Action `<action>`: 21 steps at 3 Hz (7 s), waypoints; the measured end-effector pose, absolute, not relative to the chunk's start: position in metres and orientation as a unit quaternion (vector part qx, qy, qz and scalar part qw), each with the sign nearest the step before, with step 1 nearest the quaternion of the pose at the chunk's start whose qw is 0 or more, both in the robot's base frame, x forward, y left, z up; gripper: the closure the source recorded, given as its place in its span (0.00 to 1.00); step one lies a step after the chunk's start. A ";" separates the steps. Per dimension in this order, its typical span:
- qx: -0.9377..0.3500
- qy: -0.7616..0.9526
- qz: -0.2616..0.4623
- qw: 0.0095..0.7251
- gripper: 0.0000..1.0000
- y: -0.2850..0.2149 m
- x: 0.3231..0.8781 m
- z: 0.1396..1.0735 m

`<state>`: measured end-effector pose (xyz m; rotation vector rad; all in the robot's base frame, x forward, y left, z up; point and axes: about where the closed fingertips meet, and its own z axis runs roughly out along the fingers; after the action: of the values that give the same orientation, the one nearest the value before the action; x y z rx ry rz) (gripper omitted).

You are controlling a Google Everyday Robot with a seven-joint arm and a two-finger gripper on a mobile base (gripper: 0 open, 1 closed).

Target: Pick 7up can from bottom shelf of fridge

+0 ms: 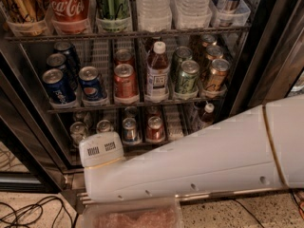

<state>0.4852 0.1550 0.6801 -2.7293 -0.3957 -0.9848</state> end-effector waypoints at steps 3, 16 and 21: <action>-0.897 -0.156 -0.404 0.088 1.00 0.155 0.512 0.661; -0.751 -0.148 -0.633 0.111 0.59 0.157 0.532 0.604; -0.723 -0.179 -0.658 0.113 0.34 0.162 0.567 0.594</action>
Offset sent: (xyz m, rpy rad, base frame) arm 0.0394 0.0039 -0.0122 -0.0611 -0.2469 0.0689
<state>0.5670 0.1624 0.5943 -2.1207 -0.5252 -1.9303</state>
